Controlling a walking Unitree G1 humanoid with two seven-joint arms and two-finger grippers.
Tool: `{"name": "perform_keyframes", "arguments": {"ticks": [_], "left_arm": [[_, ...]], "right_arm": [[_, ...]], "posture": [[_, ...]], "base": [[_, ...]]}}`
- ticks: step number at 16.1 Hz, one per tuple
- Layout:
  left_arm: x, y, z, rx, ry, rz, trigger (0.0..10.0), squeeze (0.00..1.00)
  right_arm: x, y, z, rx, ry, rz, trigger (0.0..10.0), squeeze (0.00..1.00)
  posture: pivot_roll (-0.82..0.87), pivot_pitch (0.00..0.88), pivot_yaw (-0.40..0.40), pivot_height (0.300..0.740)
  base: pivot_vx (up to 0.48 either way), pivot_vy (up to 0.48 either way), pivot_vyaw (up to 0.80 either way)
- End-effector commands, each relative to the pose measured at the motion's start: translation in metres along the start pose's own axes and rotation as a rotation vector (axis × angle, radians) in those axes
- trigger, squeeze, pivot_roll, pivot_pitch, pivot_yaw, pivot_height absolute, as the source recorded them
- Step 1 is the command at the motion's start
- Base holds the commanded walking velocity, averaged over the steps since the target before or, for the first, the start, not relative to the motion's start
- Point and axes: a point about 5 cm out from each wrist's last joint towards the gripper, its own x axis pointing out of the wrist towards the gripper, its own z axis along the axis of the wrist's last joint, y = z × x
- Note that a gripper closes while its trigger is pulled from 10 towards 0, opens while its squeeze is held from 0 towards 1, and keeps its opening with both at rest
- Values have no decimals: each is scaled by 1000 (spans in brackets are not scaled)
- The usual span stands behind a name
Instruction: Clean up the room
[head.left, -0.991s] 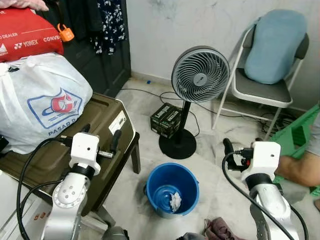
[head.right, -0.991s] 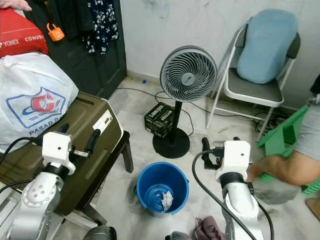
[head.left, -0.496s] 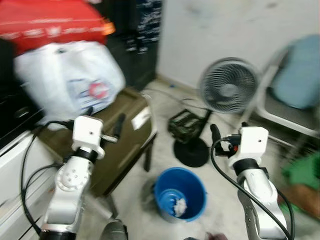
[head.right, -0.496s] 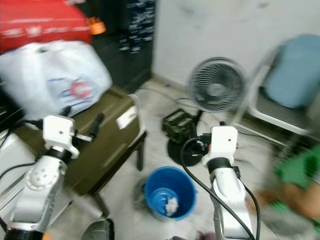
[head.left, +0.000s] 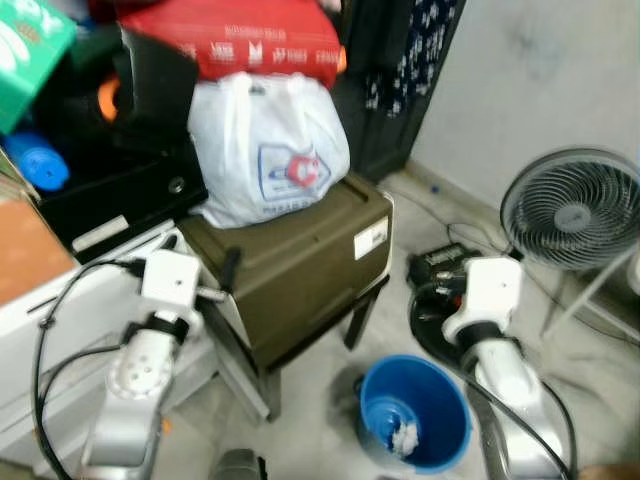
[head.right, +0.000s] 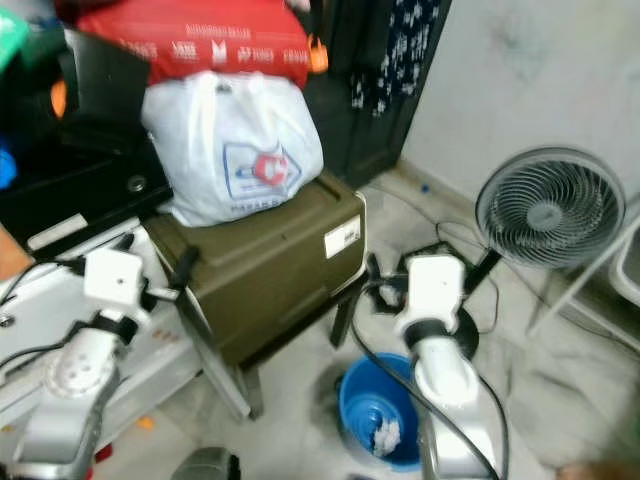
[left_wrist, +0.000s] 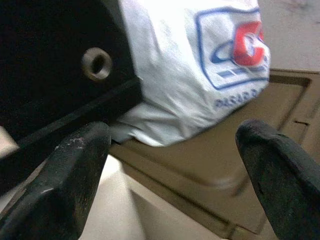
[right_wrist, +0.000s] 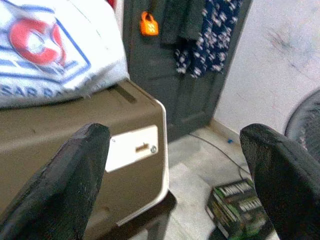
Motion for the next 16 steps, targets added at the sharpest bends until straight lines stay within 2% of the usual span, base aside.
{"name": "perform_keyframes", "arguments": {"ticks": [1,2,7,11,13,14,15,16], "left_arm": [[1,-5,2,2,-6,-16,10000,0],[2,0,2,12,3,3,10000,0],[0,-2,3,8,11,23,10000,0],[6,-3,9,12,7,47,10000,0],[3,-1,14,17,1,37,10000,0],[-3,2,13,18,7,50,10000,0],[-16,5,5,32,42,79,10000,0],[-20,6,2,40,53,82,10000,0]], "right_arm": [[0,-8,5,-17,-17,-23,10000,0],[0,-11,4,-14,-14,-29,10000,0],[-3,-6,0,3,2,-21,10000,0],[1,-5,4,2,-8,-4,10000,0],[1,-6,6,2,-14,-9,10000,0],[0,-6,7,0,-16,-8,10000,0],[-7,-7,4,-2,1,-7,10000,0],[-9,-7,3,-4,5,-6,10000,0]], "posture": [[-71,0,-46,740],[-68,0,-45,740],[-63,0,-51,740],[-45,0,-61,740],[-33,6,-60,740],[-32,22,-62,740],[-32,25,-62,740],[-34,21,-64,740]], "base": [[0,0,800],[0,0,800],[0,0,800],[0,0,800],[0,0,800],[0,0,800],[0,0,800],[0,0,800]]}}
